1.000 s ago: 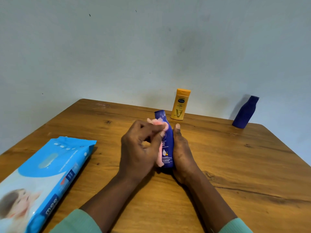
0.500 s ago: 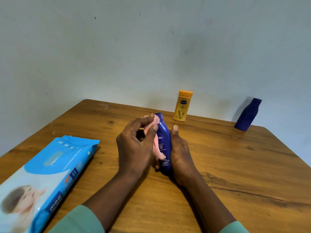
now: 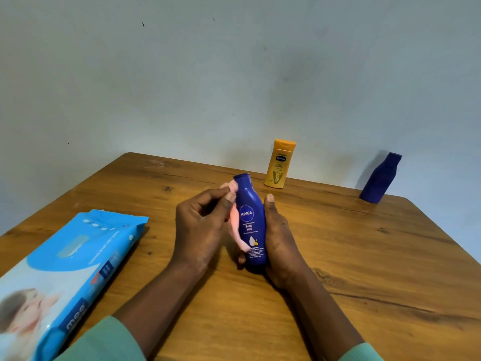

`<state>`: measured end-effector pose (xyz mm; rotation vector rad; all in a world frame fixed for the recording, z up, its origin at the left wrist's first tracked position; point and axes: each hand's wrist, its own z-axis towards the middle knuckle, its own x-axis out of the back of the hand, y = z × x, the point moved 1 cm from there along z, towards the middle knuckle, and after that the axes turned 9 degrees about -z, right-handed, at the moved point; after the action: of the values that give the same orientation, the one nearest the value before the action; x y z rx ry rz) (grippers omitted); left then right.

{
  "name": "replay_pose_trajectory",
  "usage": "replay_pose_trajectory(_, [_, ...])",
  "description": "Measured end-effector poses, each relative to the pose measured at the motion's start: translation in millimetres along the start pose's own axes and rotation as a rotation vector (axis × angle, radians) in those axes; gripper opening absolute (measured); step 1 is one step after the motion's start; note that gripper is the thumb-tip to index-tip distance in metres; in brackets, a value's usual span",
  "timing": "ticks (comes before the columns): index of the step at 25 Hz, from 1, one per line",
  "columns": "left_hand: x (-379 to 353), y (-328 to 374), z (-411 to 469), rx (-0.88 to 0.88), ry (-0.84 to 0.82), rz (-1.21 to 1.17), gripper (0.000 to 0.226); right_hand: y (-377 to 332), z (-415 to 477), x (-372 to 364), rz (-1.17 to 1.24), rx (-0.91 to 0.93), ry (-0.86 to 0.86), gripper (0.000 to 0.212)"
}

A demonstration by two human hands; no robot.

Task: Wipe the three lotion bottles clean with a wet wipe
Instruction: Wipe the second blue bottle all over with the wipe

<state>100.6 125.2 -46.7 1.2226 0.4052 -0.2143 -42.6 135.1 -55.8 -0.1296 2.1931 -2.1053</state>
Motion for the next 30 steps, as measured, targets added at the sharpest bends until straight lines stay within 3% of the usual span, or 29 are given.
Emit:
replay_pose_trajectory(4, [-9.5,4.1,-19.2,-0.335,-0.130,0.435,0.034,-0.2,1.4,-4.6,0.002,0.023,0.094,0.061])
replay_pose_trajectory(6, [-15.8,9.9,-11.8,-0.423,-0.109,0.461,0.029,-3.0,-0.6,-3.8,-0.046,0.058,0.065,0.064])
replay_pose_trajectory(11, [2.0,10.3,7.4,-0.244,0.096,0.275,0.014,-2.9,-6.3,-7.2,-0.142,0.114,0.051,0.065])
replay_pose_trajectory(14, [-1.4,4.6,-17.4,-0.265,-0.017,0.348,0.013,-0.3,-6.7,-13.0,-0.119,0.140,0.100,0.059])
replay_pose_trajectory(17, [-13.3,8.6,-31.0,-0.444,-0.175,0.512,0.017,-3.2,-6.6,-16.2,-0.090,0.125,0.178,0.059])
replay_pose_trajectory(19, [-12.3,14.6,-15.1,-0.476,-0.118,0.525,0.019,-4.3,-6.4,-16.9,-0.136,0.139,0.186,0.062])
replay_pose_trajectory(23, [1.8,18.3,8.2,-0.412,0.051,0.427,0.018,0.3,-8.5,-17.9,-0.451,0.232,0.247,0.093])
replay_pose_trajectory(27, [7.7,15.8,-0.1,-0.405,0.019,0.408,0.020,-1.7,-8.9,-18.8,-0.773,0.312,0.291,0.090])
replay_pose_trajectory(30, [12.1,13.7,-4.3,-0.471,0.008,0.531,0.028,-2.6,-10.1,-20.8,-0.905,0.295,0.328,0.099])
